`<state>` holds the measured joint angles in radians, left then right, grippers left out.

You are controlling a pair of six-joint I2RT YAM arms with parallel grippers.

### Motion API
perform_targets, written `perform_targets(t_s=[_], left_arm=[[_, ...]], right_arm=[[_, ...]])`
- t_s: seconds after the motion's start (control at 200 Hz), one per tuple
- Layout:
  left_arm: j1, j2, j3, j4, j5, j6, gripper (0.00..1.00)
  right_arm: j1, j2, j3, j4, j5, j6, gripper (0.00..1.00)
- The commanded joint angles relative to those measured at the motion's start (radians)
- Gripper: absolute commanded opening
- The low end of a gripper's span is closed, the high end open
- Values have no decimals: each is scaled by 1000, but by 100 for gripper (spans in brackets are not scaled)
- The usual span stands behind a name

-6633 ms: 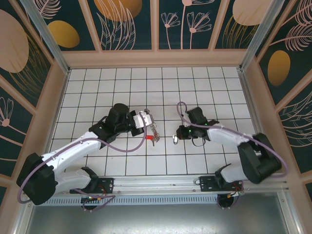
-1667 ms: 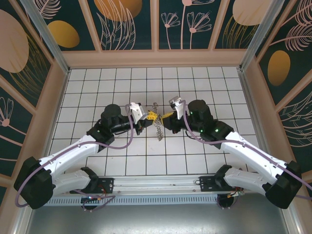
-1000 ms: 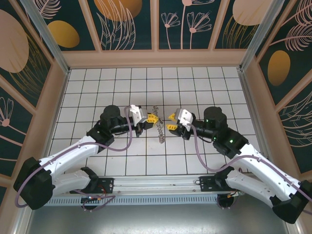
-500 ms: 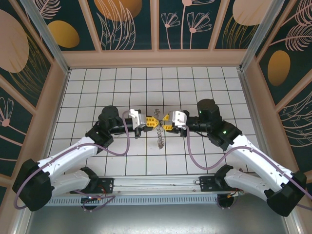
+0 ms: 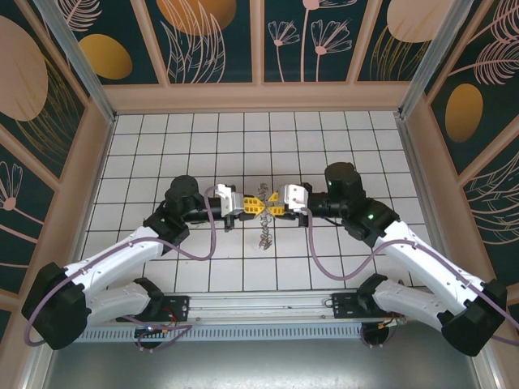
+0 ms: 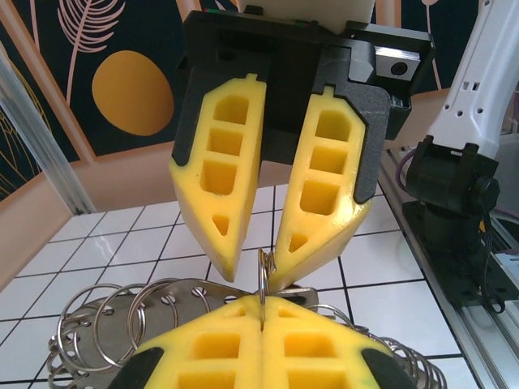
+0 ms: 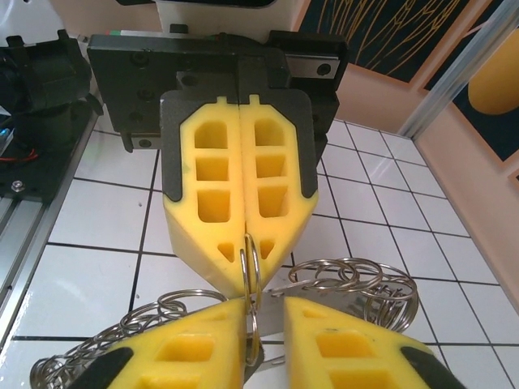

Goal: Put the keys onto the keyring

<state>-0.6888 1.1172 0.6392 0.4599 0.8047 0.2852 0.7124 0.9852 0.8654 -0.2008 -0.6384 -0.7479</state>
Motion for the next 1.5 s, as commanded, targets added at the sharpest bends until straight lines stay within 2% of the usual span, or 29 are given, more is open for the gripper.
perform_targets(t_s=[0.0, 0.27, 0.4, 0.435, 0.485, 0.711, 0.746, 0.781, 0.986, 1.156, 1.496], left_arm=[[2, 6, 25, 35, 37, 19, 0], [3, 14, 22, 67, 47, 2, 0], [2, 11, 17, 72, 37, -9, 0], [3, 8, 18, 66, 21, -15, 0], [2, 0, 20, 42, -12, -20, 8], [3, -72, 92, -271, -119, 104, 17], [2, -81, 98, -308, -140, 119, 27], [3, -88, 104, -340, -160, 131, 31], [2, -57, 176, -520, -165, 201, 40], [0, 20, 251, -608, -134, 210, 39], [-36, 64, 288, -574, -76, 209, 30]], right_arm=[[11, 10, 35, -20, -43, -23, 17], [27, 15, 17, 10, -42, -2, 13], [31, 15, 15, 15, -38, 3, 0], [31, 14, 15, 12, -30, 0, 0], [31, 9, 19, 9, -11, -4, 0], [30, -22, 34, -56, 90, -29, 0], [30, -22, 37, -65, 95, -31, 0], [30, -20, 38, -70, 98, -30, 0], [30, -19, 32, -55, 112, -5, 0], [32, -3, 36, -51, 118, 14, 0], [38, 14, 24, -29, 125, 44, 0]])
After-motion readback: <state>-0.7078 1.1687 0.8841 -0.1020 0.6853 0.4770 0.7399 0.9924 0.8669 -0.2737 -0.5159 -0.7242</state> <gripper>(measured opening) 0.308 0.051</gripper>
